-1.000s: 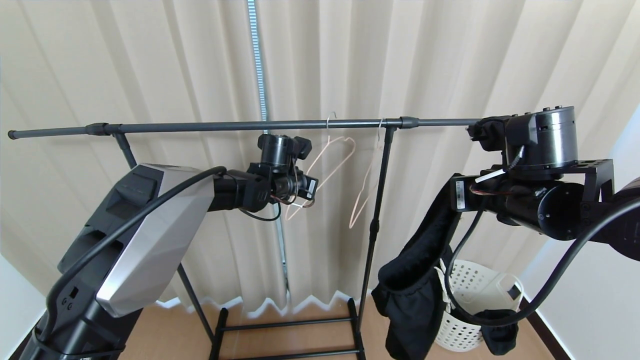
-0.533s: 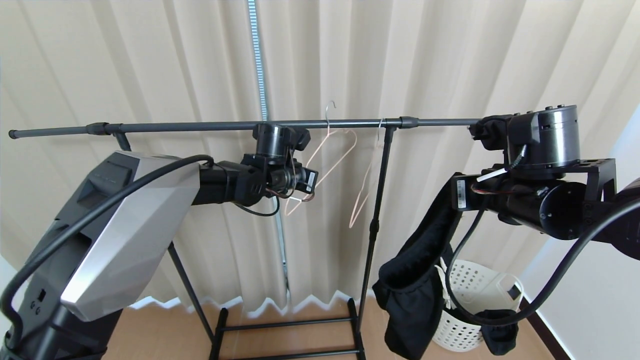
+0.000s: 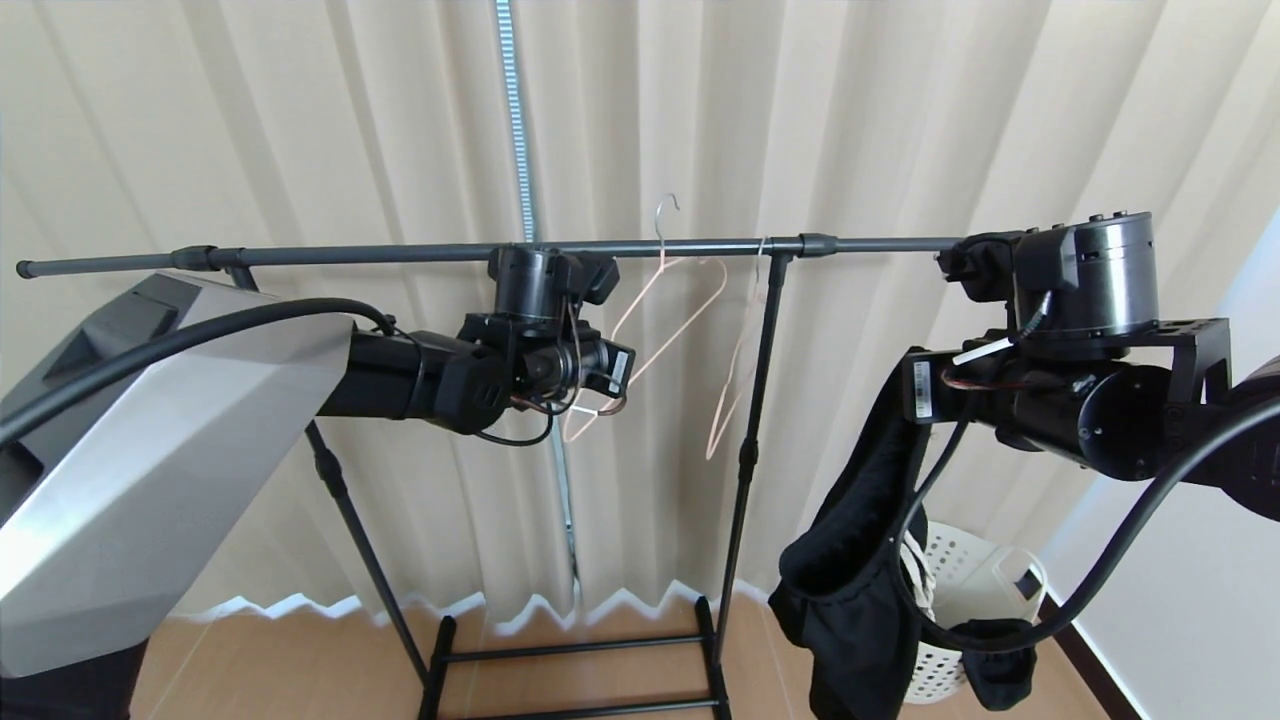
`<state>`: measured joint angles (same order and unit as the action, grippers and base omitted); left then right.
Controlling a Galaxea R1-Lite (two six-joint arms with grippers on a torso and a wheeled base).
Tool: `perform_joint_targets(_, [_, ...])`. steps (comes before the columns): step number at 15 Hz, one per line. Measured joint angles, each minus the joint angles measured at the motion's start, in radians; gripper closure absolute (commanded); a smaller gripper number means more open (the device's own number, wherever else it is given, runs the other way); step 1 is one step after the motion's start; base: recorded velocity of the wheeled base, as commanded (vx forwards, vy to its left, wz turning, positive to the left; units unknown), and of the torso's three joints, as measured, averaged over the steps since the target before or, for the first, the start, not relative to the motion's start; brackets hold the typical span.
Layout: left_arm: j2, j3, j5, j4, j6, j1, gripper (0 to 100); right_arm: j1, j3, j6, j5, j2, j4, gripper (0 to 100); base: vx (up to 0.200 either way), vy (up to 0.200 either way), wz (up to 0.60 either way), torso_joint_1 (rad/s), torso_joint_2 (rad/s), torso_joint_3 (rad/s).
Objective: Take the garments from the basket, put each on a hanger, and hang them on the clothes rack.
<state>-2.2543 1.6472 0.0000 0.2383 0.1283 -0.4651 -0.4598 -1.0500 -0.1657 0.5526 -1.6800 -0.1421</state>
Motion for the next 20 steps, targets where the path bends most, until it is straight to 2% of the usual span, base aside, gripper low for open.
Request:
perform_joint_targets(6, [0.116, -0.243, -0.002, 0.141, 0.0, 0.0, 100, -0.001, 0.009, 0.0, 0.0, 0.001, 0.0, 100, 0.0, 0.0, 0.0, 0.0, 0.0, 0.0])
perform_joint_targets(9, [0.217, -0.511, -0.005, 0.291, -0.001, 0.005, 100, 0.0, 0.009, 0.0, 0.0, 0.001, 0.0, 100, 0.0, 0.0, 0.0, 0.0, 0.0, 0.0])
perform_joint_targets(14, [0.351, -0.969, -0.054, 0.69, -0.011, 0.009, 100, 0.0, 0.009, 0.001, 0.001, 0.008, 0.001, 100, 0.0, 0.0, 0.0, 0.0, 0.0, 0.0])
perform_joint_targets(17, [0.387, -1.179, -0.084, 0.941, -0.05, 0.006, 100, 0.003, 0.023, 0.025, 0.003, 0.011, 0.0, 100, 0.0, 0.0, 0.0, 0.0, 0.0, 0.0])
perform_joint_targets(20, [0.377, -1.368, -0.124, 1.256, -0.073, -0.003, 100, 0.016, 0.053, 0.051, 0.033, 0.014, -0.033, 100, 0.0, 0.0, 0.0, 0.0, 0.0, 0.0])
